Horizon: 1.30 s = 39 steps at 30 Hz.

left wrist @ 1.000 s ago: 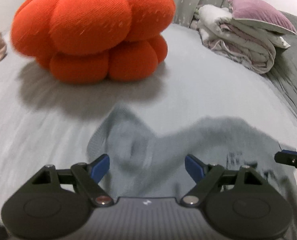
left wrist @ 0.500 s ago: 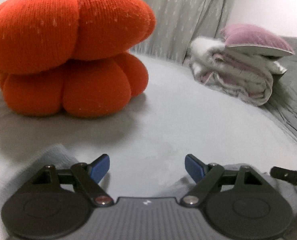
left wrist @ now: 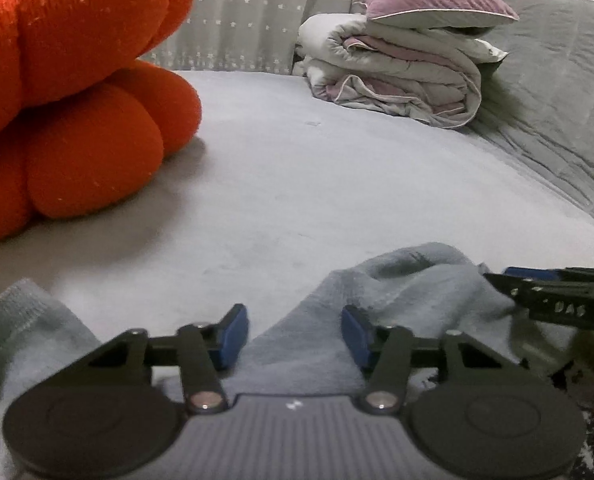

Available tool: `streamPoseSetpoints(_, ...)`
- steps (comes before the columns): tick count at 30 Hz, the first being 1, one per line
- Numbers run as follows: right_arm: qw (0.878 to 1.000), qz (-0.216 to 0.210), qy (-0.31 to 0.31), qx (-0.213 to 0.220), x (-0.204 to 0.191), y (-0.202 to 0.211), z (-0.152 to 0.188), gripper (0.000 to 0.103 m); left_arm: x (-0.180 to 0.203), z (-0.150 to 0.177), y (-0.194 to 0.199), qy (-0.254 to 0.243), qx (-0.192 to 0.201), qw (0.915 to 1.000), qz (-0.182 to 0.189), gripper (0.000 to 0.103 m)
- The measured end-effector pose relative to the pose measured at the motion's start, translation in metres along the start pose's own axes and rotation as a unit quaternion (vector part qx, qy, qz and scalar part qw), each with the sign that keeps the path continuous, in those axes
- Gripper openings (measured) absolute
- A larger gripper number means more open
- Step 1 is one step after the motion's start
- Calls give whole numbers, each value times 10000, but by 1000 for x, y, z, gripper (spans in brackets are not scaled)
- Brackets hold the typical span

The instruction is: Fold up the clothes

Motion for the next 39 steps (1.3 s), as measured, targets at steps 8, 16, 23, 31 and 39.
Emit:
streamPoseSetpoints(8,9995,83,-75,298,-5,1,-6,14,-9,3,-8,828,177,9953,472,6)
streamPoseSetpoints(16,9958,421,-35,815,-11,11,-40,3,-8,-12,6,712,708,9948,145,4)
streamPoseSetpoints(23,9955,453,223,807,-20,1,-59,3,-13,-19,15,547,1033,9925,-357,4)
streamPoseSetpoints(31,9917,542,510,1051,-33,-18,-81,3,-10,-24,25,273,1419,9872,-672,4)
streamPoseSetpoints(39,9946,759,542,453,-29,-79,-58,3,-17,-16,7,503,983,9923,-569,6)
Point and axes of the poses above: each gripper's, at about its wrist camera, not at the fingertips, and y roughly against the way its jaws point, x to its right, z to its underside, the point moved 8 cm from there along -y, roughly the way its jaws point, and after that the axes turned 10 degrees about -y, right-handed, at the moved point
